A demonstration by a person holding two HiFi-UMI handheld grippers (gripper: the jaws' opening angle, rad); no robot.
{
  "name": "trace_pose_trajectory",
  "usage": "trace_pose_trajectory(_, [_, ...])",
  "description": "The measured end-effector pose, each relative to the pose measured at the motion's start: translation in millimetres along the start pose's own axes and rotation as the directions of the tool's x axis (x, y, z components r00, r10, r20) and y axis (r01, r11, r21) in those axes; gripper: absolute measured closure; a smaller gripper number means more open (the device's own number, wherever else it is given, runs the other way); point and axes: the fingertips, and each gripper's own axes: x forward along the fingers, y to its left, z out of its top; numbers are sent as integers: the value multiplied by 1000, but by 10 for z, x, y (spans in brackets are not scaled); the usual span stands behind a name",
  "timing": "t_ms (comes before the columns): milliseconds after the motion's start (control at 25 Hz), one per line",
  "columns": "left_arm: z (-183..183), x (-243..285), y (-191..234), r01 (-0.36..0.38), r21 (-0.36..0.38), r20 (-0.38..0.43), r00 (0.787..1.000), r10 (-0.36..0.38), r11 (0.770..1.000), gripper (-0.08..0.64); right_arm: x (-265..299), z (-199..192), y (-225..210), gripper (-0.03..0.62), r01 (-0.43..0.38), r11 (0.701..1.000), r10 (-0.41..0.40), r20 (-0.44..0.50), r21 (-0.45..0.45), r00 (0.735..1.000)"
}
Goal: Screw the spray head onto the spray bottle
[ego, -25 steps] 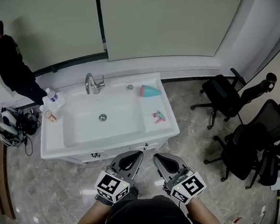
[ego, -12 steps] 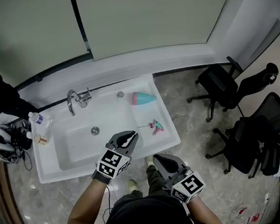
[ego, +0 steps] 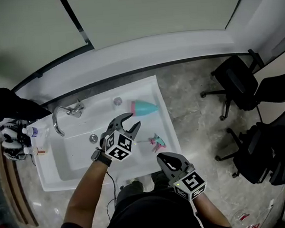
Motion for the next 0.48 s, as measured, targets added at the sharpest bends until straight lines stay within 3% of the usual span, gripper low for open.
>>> trace_pose_trajectory(80, [-76, 269, 88, 29, 144, -76, 997, -18, 989, 383, 113, -185, -169, 592, 7, 1000, -6, -65, 12, 998])
trace_pose_trajectory(200, [-233, 599, 200, 97, 309, -184, 982, -41, 946, 331, 278, -436, -360, 592, 27, 999, -23, -140, 27, 990])
trace_pose_trajectory(360, [-401, 953, 307, 186, 385, -295, 953, -70, 904, 279, 446, -713, -625, 573, 56, 997, -44, -223, 48, 974])
trace_pose_trajectory(480, [-417, 1093, 336, 215, 400, -315, 945, -87, 891, 270, 563, -819, -771, 568, 76, 996, -63, -257, 43, 964])
